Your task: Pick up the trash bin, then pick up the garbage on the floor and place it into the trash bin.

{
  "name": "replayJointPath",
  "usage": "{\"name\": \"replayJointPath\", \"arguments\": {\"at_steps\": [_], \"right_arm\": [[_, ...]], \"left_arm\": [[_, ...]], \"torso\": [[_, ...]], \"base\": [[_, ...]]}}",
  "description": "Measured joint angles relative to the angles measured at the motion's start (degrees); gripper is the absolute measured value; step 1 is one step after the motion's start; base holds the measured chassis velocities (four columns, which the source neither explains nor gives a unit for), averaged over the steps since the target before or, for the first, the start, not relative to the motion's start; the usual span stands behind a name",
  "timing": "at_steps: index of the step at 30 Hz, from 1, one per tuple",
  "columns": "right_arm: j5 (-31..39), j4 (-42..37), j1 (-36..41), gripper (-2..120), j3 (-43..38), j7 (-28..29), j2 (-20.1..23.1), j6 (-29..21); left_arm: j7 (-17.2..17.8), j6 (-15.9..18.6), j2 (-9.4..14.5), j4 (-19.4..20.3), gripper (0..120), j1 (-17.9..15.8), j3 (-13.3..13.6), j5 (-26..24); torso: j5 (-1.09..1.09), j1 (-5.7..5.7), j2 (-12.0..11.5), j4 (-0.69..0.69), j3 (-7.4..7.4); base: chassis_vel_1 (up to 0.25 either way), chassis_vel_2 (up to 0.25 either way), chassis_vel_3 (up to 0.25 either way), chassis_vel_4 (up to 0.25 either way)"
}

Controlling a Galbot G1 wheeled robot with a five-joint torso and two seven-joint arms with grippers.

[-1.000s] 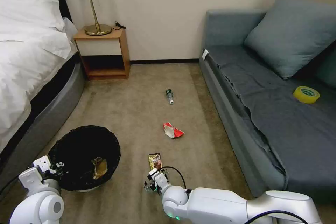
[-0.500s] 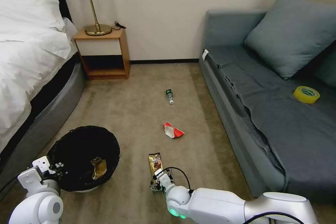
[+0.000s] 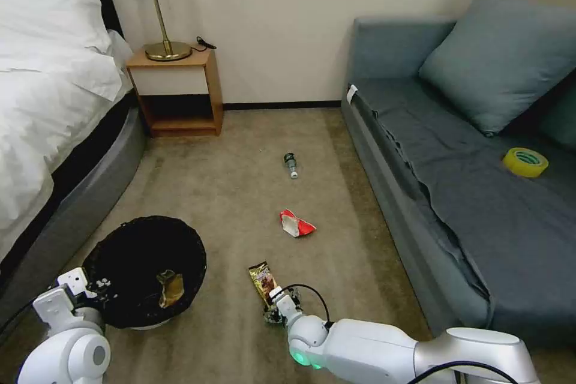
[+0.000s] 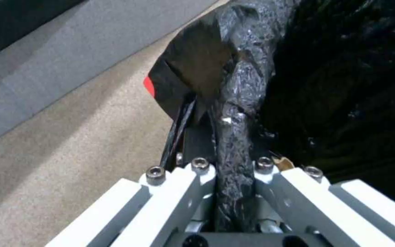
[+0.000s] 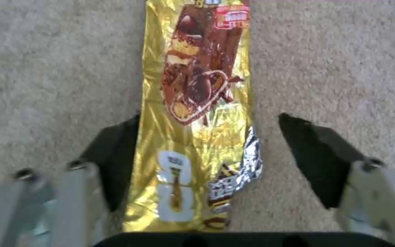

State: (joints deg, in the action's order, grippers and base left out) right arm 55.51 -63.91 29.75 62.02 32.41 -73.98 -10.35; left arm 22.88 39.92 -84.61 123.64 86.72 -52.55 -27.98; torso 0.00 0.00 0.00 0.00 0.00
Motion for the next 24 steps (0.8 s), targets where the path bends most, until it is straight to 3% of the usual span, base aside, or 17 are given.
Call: {"name": "replayJointPath", "arguments": {"at_steps": [7, 9, 11, 15, 19, 24], "right_arm": [[0.03, -0.59, -0.06, 54, -0.05, -0.01, 0.35, 0.18], [0.09, -1.63, -0.18, 42, -0.08, 0.01, 0.97, 0.19], [0.11, -1.75, -0.22, 41, -0.08, 0.01, 1.04, 0.19], [0.18, -2.03, -0.40, 19, -0.06, -0.15, 1.18, 0.23], [0.19, -2.16, -0.48, 5, -0.04, -0.30, 1.28, 0.32], [0.17, -2.32, -0.71, 0, 0.01, -0.42, 1.55, 0.48]], "left_arm": [[0.00, -0.16, -0.06, -0.20, 3, -0.02, 0.03, 0.09], [0.01, -0.34, -0.10, -0.51, 3, -0.02, 0.05, 0.17], [0.01, -0.38, -0.11, -0.55, 3, -0.02, 0.06, 0.18], [0.01, -0.42, -0.15, -0.63, 3, -0.07, 0.10, 0.22], [0.01, -0.42, -0.15, -0.63, 3, -0.07, 0.10, 0.23], [0.00, -0.42, -0.15, -0.63, 3, -0.07, 0.09, 0.23]], "torso": [[0.00, 0.00, 0.00, 0.00, 0.00], [0.00, 0.00, 0.00, 0.00, 0.00], [0.00, 0.00, 0.00, 0.00, 0.00], [0.00, 0.00, 0.00, 0.00, 0.00], [0.00, 0.00, 0.00, 0.00, 0.00], [0.00, 0.00, 0.00, 0.00, 0.00]], "base": [[0.000, 0.000, 0.000, 0.000], [0.000, 0.000, 0.000, 0.000], [0.000, 0.000, 0.000, 0.000], [0.000, 0.000, 0.000, 0.000], [0.000, 0.000, 0.000, 0.000], [0.000, 0.000, 0.000, 0.000]]}}
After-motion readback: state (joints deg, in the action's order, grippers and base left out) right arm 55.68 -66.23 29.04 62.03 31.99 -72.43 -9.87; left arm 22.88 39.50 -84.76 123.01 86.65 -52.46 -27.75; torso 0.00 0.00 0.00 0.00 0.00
